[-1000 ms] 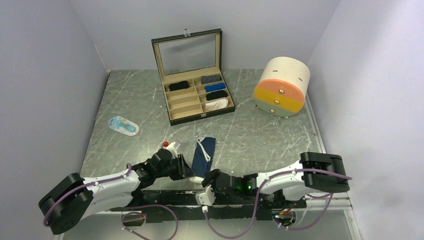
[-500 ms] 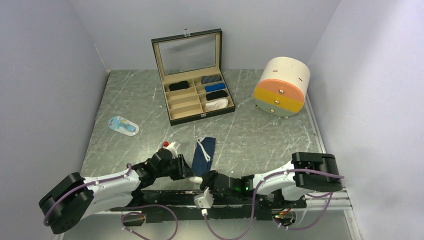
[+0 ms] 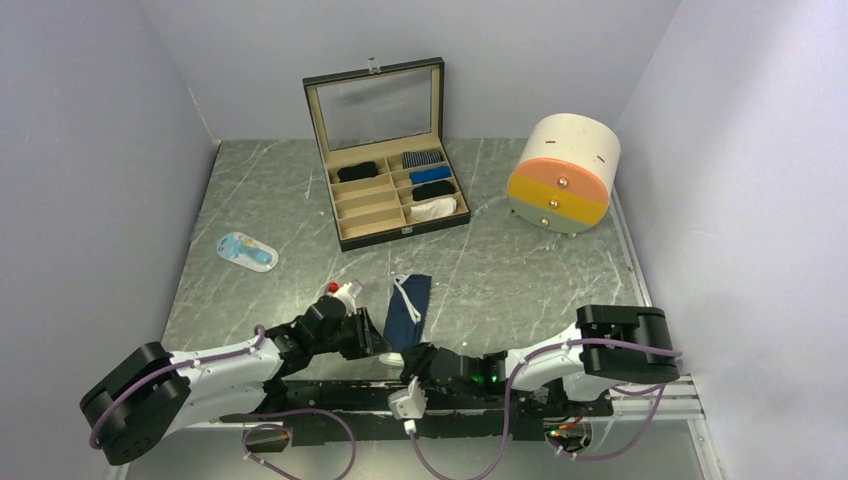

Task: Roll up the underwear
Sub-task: Roll the underwear to the center of the board.

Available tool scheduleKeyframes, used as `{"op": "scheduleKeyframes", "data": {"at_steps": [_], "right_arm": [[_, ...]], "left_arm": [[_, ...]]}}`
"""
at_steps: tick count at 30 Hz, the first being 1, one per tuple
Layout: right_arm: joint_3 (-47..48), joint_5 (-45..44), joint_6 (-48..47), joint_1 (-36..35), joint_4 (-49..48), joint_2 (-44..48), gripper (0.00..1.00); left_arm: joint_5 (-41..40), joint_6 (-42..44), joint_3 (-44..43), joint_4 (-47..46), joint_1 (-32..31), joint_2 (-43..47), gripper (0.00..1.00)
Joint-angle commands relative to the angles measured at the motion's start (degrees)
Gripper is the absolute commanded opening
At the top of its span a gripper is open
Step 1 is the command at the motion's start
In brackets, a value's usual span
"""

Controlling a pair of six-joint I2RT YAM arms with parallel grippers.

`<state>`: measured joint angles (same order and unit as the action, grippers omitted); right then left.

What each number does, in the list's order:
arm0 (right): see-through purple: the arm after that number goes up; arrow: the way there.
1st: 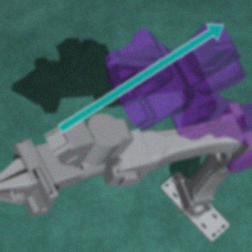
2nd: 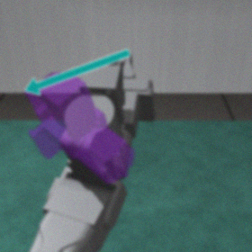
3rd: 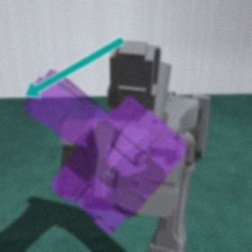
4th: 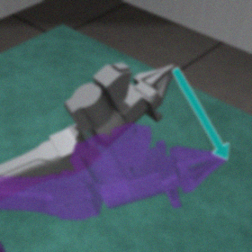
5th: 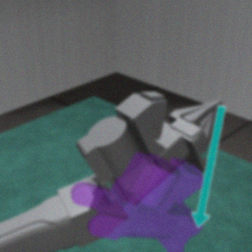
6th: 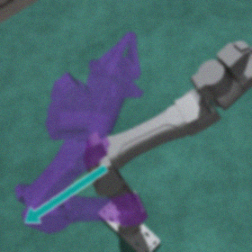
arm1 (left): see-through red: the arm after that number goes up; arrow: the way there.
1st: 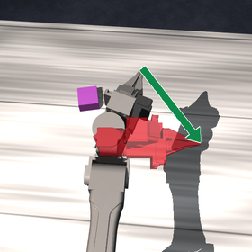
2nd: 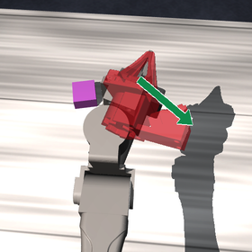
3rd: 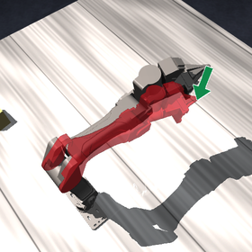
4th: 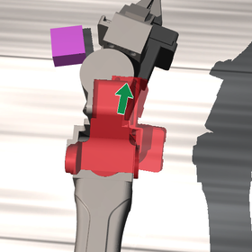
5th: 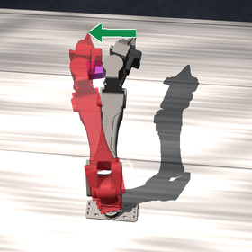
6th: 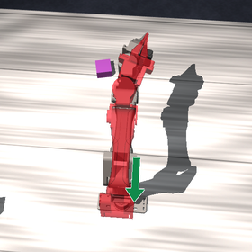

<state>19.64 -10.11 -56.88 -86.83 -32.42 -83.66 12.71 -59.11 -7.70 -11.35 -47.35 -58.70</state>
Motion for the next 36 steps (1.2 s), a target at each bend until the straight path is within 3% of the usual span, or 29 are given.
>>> {"op": "scheduleKeyframes", "data": {"at_steps": [1, 9, 13, 26, 33, 36], "right_arm": [[1.37, 0.92, -0.92, -0.45, -1.37, -0.38, 0.39], [0.94, 0.88, 0.15, -0.45, -1.24, 0.11, 0.28], [1.77, 1.86, 1.14, -0.59, 1.1, -0.42, 0.36], [3.36, 2.35, 1.96, -0.8, 4.32, -2.41, 0.37], [2.02, -1.5, 1.16, -0.85, 0.61, -3.27, 0.28], [2.48, -4.61, 2.7, -0.89, -3.03, -5.19, 0.15]], "left_arm": [[-3.64, 3.27, 1.97, 8.74, -0.1, -2.21, 0.35], [-3.97, 3.23, 2.18, 9.38, -0.09, -1.23, 0.35], [-4.27, 3.24, 1.99, 10.01, -0.03, -0.82, 0.35], [-5.19, 3.37, 1.6, 11.76, -0.09, 0.06, 0.35], [-4.68, 3.4, 1.79, 10.22, -0.08, -0.75, 0.35], [-5.05, 3.22, 1.66, 10.84, -0.07, 0.03, 0.35]]}}
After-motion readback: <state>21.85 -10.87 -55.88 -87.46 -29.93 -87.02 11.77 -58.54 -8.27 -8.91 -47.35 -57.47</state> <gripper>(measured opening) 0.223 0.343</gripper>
